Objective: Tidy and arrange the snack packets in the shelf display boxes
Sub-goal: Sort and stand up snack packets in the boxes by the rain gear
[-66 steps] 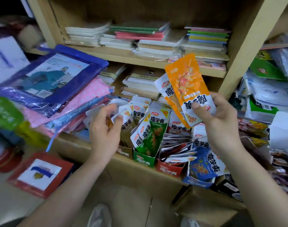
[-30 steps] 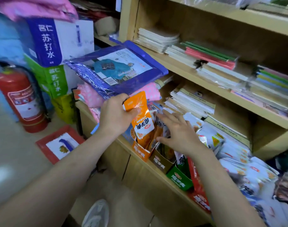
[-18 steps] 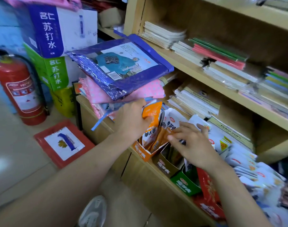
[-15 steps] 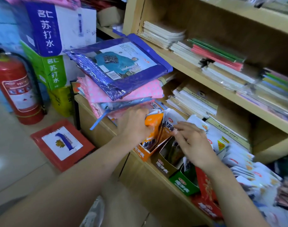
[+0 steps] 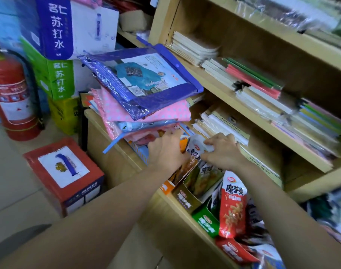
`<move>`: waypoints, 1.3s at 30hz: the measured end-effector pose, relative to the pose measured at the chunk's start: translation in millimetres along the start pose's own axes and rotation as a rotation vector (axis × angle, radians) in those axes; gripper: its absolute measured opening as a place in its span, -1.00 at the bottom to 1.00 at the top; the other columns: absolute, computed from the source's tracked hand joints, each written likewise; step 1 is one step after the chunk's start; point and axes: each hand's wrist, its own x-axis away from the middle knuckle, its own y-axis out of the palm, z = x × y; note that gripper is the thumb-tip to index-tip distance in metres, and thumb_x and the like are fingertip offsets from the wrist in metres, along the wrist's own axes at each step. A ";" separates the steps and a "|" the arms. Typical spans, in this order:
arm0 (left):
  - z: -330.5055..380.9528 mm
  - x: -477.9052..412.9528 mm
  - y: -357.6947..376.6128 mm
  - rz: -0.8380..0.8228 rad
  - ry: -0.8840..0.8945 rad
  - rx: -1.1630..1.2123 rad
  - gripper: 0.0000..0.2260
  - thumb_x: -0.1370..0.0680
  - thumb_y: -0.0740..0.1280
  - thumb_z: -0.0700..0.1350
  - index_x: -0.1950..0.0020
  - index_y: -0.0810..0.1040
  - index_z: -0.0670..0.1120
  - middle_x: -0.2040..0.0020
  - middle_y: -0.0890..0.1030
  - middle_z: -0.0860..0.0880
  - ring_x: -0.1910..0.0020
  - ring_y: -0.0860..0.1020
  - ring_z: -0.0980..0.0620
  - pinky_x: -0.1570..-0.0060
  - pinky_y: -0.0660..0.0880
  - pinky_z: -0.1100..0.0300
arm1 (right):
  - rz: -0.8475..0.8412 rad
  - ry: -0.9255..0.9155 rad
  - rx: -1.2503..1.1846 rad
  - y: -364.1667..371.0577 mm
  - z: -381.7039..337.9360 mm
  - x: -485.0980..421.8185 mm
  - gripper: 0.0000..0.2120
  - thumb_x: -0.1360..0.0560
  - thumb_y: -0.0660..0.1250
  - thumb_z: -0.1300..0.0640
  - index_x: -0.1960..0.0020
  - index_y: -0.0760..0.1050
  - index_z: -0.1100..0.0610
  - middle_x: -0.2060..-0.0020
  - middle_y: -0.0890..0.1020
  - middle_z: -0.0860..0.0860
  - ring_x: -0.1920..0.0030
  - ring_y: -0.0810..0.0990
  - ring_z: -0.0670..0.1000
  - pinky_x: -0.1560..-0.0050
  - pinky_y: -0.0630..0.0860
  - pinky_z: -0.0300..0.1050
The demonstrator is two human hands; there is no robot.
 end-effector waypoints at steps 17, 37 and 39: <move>-15.5 6.6 -10.6 0.051 -0.086 0.267 -0.63 -0.43 0.55 -0.12 -0.12 0.47 0.08 -0.12 0.66 0.01 -0.09 0.62 -0.07 0.09 0.64 -0.01 | 0.248 0.115 -0.008 16.6 -8.2 -32.2 -0.95 -0.49 0.46 0.04 0.07 0.67 -0.10 0.19 0.67 -0.12 0.07 0.60 0.01 -0.23 0.19 0.01; -19.0 6.4 -9.8 0.062 -0.084 0.293 -0.64 -0.42 0.55 -0.11 -0.06 0.44 0.08 -0.10 0.65 0.03 -0.05 0.62 -0.03 0.30 0.45 0.19 | 0.150 0.012 0.083 12.0 -4.0 -55.3 -0.64 -0.37 0.58 -0.09 0.20 0.50 0.13 0.25 0.61 0.06 0.21 0.61 0.10 0.30 0.43 -0.16; -19.9 6.3 -8.6 0.069 -0.081 0.291 -0.64 -0.41 0.54 -0.12 -0.08 0.45 0.07 -0.09 0.65 0.02 -0.05 0.62 -0.06 0.25 0.50 0.12 | 0.194 -0.053 -0.022 15.7 5.2 -53.8 -0.74 -0.48 0.48 -0.04 0.19 0.61 0.16 0.36 0.58 0.04 0.32 0.57 0.06 0.41 0.34 -0.19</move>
